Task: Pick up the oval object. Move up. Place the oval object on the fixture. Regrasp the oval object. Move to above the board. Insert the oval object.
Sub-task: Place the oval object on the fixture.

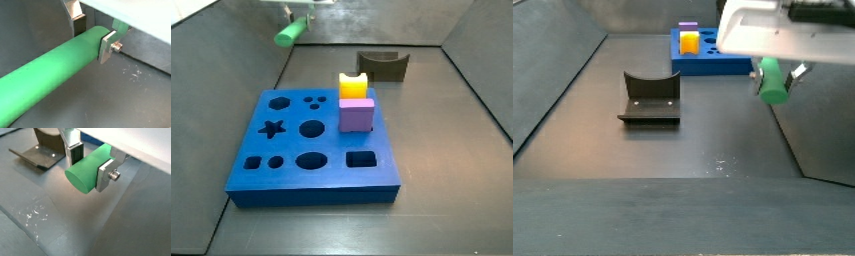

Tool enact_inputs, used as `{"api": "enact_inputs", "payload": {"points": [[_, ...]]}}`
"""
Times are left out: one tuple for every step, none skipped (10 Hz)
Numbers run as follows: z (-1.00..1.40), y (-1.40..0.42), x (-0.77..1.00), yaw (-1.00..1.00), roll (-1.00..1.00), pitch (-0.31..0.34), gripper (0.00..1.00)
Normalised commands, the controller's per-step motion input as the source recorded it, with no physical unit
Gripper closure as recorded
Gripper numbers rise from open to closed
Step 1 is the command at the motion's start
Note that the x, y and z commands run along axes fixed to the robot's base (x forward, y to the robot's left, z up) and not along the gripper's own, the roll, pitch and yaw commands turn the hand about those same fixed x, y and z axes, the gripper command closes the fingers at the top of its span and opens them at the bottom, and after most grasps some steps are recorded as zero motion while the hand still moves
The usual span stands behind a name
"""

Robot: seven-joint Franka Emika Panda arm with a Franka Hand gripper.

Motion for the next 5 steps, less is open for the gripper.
{"api": "enact_inputs", "payload": {"points": [[1.0, 0.01, -0.04, -0.03, 0.09, 0.056, 1.0], [1.0, 0.01, -0.05, -0.01, 0.1, 0.063, 1.0], [0.97, 0.01, -0.05, -0.01, 0.12, 0.068, 1.0], [0.9, 0.01, -0.04, 0.0, 0.12, 0.072, 1.0], [0.74, 0.0, -0.03, 0.01, 0.12, 0.072, 1.0]]}}
